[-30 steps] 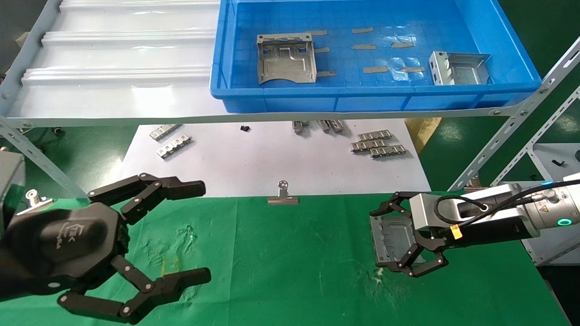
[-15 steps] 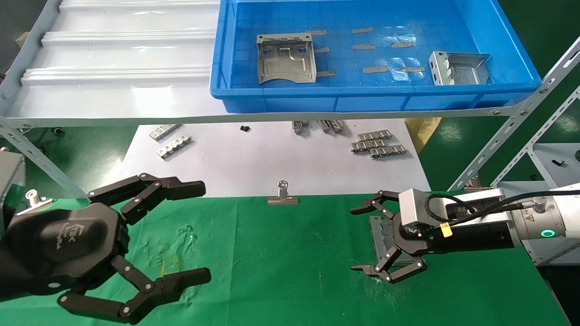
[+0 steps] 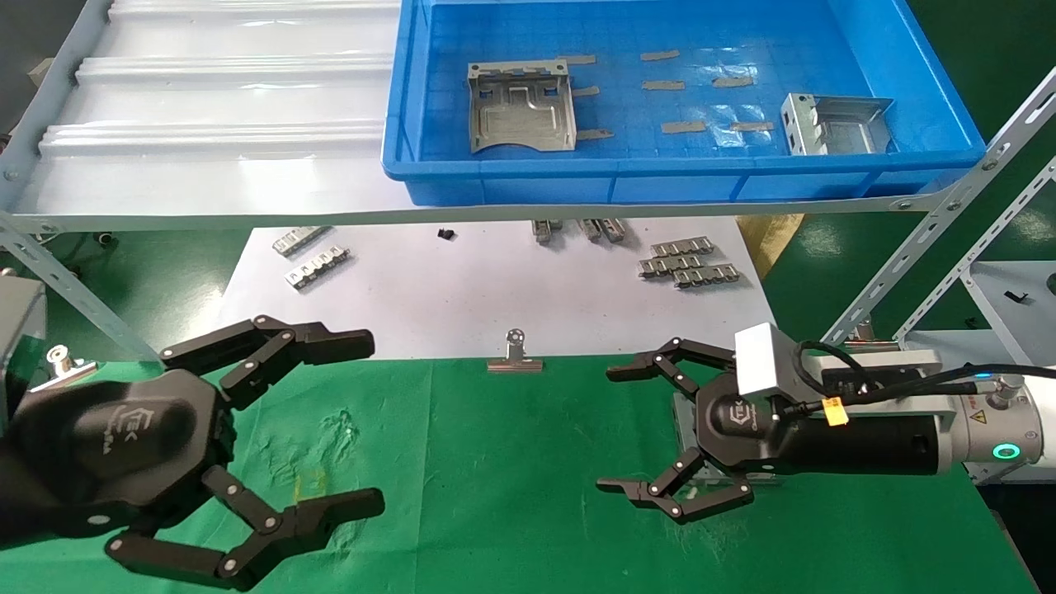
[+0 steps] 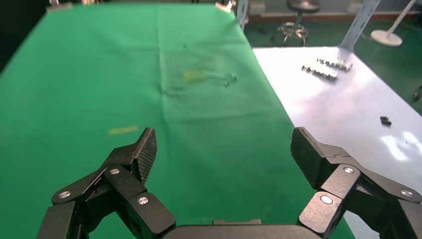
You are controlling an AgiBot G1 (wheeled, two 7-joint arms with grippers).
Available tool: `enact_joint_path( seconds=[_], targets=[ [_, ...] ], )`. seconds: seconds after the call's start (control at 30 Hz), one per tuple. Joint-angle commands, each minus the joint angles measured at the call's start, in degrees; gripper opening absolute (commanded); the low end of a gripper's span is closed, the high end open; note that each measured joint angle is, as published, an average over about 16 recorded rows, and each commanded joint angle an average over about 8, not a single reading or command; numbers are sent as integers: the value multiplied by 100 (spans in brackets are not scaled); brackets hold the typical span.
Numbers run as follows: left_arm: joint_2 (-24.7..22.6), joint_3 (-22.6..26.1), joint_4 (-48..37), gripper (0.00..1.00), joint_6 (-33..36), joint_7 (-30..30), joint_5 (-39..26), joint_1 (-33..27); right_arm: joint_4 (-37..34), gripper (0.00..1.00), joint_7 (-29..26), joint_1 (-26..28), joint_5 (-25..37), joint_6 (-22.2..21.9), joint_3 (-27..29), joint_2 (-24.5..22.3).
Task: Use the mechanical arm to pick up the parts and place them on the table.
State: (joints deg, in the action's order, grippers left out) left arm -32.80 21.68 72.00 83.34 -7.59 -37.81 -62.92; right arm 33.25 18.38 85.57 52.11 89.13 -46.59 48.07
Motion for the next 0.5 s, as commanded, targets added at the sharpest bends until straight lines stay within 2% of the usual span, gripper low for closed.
enact_joint_path(
  seconds=[0.03,0.5],
  targets=[
    [0,0,0,100,0,0,0,0,236,100,-170,-140,-60,-20,179,-76],
    [0,0,0,100,0,0,0,0,1896,100,-1370,-1128,-482,-162,1437,-614]
  ],
)
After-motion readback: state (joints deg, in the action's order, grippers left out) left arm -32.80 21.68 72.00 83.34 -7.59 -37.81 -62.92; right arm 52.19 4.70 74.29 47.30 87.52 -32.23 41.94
